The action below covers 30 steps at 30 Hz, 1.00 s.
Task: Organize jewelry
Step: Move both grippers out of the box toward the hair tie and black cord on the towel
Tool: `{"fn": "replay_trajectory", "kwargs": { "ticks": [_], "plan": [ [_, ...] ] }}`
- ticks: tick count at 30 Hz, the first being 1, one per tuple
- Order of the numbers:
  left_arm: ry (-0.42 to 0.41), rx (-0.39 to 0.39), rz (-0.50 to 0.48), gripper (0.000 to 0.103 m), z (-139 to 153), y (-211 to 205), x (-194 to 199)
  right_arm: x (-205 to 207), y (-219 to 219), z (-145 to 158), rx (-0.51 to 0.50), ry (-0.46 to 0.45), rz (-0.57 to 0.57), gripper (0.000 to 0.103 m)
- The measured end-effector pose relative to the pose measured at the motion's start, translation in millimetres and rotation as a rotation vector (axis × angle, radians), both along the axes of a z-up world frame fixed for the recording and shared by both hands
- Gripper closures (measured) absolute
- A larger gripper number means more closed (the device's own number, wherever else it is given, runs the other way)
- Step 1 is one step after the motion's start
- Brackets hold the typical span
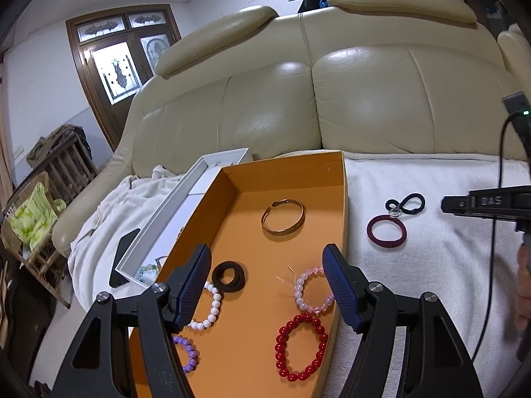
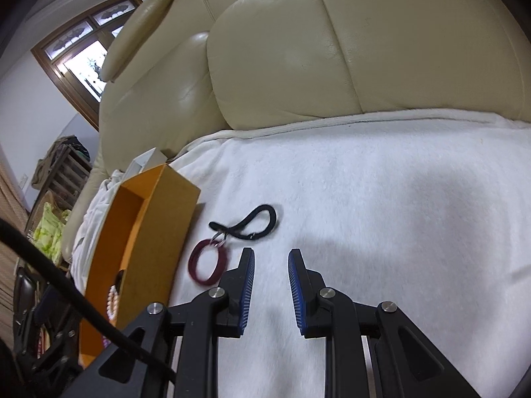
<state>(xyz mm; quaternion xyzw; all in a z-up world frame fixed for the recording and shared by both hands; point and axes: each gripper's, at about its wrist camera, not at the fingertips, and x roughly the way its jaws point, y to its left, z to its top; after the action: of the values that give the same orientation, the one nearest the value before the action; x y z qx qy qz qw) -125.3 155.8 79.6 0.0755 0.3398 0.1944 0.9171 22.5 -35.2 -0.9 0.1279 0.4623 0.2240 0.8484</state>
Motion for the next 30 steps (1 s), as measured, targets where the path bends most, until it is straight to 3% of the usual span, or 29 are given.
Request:
{"fn": "replay_trajectory", "kwargs": {
  "ticks": [16, 18, 20, 30],
  "plan": [
    [0.02, 0.003, -0.022, 0.033, -2.8, -3.1, 4.8, 41.6, 35.2, -23.7, -0.075, -0.017, -0.03, 0.08],
    [0.021, 0.005, -0.026, 0.033, -2.7, -3.8, 5.3, 41.3, 40.1, -23.3, -0.108, -0.039, -0.02, 0.084],
    [0.022, 0.007, -0.029, 0.033, -2.8, -5.1, 5.7, 39.3, 42.6, -23.1, -0.141, -0.059, -0.016, 0.095],
    [0.001, 0.008, -0.036, 0.033, 0.6, -13.7, 3.9, 25.3, 16.3, -13.5, -0.173, -0.071, -0.032, 0.096]
  ]
}}
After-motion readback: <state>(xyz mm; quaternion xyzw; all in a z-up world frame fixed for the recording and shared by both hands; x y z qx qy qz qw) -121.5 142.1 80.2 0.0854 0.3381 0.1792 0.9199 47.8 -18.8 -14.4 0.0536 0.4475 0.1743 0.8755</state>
